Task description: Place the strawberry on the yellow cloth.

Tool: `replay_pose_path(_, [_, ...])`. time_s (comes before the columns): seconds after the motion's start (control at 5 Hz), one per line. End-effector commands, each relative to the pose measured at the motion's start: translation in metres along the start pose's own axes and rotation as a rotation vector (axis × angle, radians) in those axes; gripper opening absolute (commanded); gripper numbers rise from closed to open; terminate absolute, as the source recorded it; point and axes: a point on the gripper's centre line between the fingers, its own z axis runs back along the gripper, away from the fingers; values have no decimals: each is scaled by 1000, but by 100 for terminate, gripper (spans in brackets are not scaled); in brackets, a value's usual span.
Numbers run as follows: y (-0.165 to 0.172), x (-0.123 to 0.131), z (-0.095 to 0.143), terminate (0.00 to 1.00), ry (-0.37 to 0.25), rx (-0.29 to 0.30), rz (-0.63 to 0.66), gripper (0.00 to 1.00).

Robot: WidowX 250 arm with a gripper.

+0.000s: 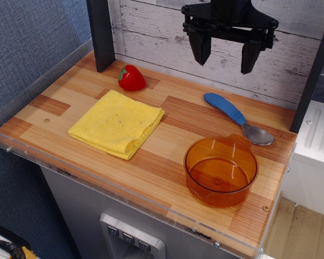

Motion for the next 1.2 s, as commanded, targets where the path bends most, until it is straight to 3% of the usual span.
replay_pose_path(0.0, [0,0,0,0,0,0,0,100])
replay_pose_path(0.4, [61,2,-10,0,22,49,113,100])
replay_pose_path(0.6, [94,5,-10,0,-8,66,172,100])
replay_pose_path(1.0, [149,5,-19,0,-7,138,245,100])
